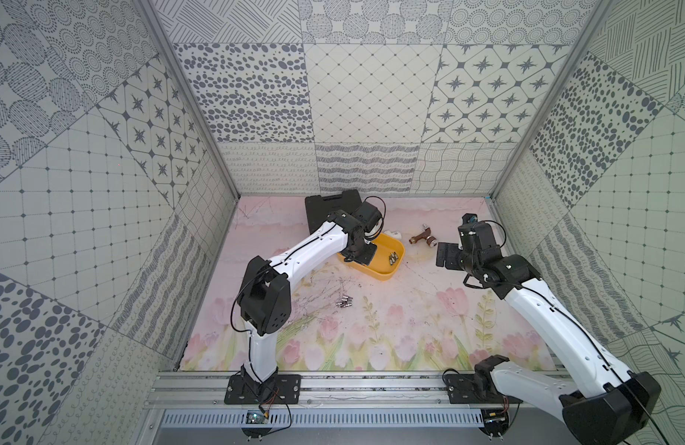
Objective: Put the bit on the desktop into the storage box
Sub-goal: Place the screwdriver bit in the storage box.
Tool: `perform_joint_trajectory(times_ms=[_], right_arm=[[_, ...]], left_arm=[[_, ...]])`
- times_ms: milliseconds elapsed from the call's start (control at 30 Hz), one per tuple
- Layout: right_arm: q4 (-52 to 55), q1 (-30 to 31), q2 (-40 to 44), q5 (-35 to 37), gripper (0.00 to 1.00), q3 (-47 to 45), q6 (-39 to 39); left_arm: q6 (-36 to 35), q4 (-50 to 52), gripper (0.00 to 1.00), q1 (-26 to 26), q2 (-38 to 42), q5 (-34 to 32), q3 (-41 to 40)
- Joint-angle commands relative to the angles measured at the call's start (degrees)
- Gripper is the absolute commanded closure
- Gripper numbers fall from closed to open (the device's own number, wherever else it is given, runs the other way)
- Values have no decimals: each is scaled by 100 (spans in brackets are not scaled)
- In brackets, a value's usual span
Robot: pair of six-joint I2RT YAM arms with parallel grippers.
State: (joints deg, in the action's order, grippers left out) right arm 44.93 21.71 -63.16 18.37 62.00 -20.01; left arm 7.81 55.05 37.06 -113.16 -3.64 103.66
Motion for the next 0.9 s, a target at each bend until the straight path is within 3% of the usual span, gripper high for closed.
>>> perform_joint_trajectory(times_ms=[0, 400, 867], right_arm=[[-180, -36, 23, -52, 3, 33, -42], [-172, -38, 42, -53, 3, 10, -47], [-175, -36, 91, -35, 3, -7, -39]], left_arm=[[-425, 384, 92, -86, -536, -103, 708], [-513, 538, 93, -251, -1826, 7, 2094], [-509, 538, 93, -251, -2726, -58, 2501]])
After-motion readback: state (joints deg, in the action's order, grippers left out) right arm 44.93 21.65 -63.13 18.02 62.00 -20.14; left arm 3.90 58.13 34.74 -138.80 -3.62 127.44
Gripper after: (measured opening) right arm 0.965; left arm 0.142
